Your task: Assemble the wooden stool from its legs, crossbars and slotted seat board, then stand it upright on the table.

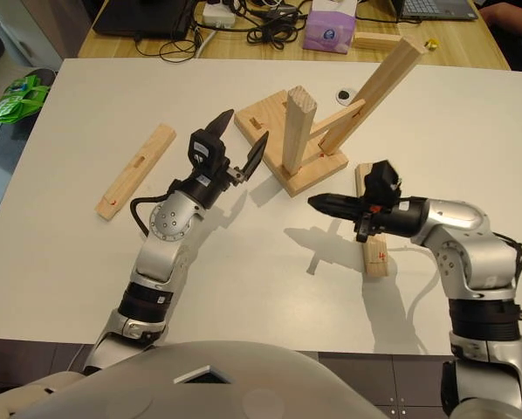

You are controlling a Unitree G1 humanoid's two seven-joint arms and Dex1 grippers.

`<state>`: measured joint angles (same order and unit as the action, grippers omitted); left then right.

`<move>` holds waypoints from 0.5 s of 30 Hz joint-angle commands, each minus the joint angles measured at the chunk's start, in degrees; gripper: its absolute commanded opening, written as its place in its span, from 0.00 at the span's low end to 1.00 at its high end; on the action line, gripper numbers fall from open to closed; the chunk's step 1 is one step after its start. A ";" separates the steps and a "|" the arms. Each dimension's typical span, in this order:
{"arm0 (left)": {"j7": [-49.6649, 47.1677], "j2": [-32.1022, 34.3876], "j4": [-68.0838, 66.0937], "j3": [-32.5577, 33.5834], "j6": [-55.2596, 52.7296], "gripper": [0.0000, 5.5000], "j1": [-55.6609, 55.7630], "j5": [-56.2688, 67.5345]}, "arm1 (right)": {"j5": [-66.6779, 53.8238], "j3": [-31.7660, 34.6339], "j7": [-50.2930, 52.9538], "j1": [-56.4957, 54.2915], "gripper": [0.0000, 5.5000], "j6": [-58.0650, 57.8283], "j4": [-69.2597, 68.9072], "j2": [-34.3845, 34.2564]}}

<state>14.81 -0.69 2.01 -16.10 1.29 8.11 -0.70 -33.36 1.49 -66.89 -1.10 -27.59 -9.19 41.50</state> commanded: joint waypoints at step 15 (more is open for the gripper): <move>2.68 4.05 1.35 1.60 0.47 0.66 -5.49 0.72 | 23.90 -13.01 30.82 -14.57 0.00 15.64 16.55 -25.83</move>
<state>17.08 2.99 3.88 -14.58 1.48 1.98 -0.09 -12.79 -11.76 -41.50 -14.08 -14.94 4.27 18.23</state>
